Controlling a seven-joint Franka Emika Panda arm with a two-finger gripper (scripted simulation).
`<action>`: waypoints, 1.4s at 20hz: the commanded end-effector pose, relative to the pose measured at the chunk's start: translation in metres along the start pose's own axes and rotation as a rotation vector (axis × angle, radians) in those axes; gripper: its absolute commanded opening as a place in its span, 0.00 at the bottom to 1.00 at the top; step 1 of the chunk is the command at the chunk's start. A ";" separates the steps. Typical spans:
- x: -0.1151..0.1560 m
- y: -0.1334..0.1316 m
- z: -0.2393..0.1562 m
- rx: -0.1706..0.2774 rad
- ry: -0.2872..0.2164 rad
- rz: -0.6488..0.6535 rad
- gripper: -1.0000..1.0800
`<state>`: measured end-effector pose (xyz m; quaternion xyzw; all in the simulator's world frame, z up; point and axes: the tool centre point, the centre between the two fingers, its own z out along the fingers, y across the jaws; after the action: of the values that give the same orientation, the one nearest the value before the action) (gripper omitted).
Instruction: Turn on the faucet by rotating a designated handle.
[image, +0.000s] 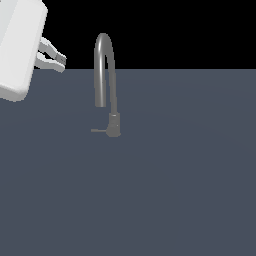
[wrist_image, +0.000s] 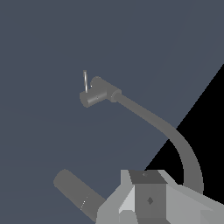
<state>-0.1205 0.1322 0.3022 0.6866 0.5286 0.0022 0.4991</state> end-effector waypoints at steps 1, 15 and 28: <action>0.008 -0.004 0.004 -0.041 0.001 -0.042 0.00; 0.046 -0.029 0.031 -0.257 0.000 -0.258 0.00; 0.076 -0.052 0.061 -0.457 -0.005 -0.456 0.00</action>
<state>-0.0939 0.1433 0.2013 0.4358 0.6487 0.0066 0.6239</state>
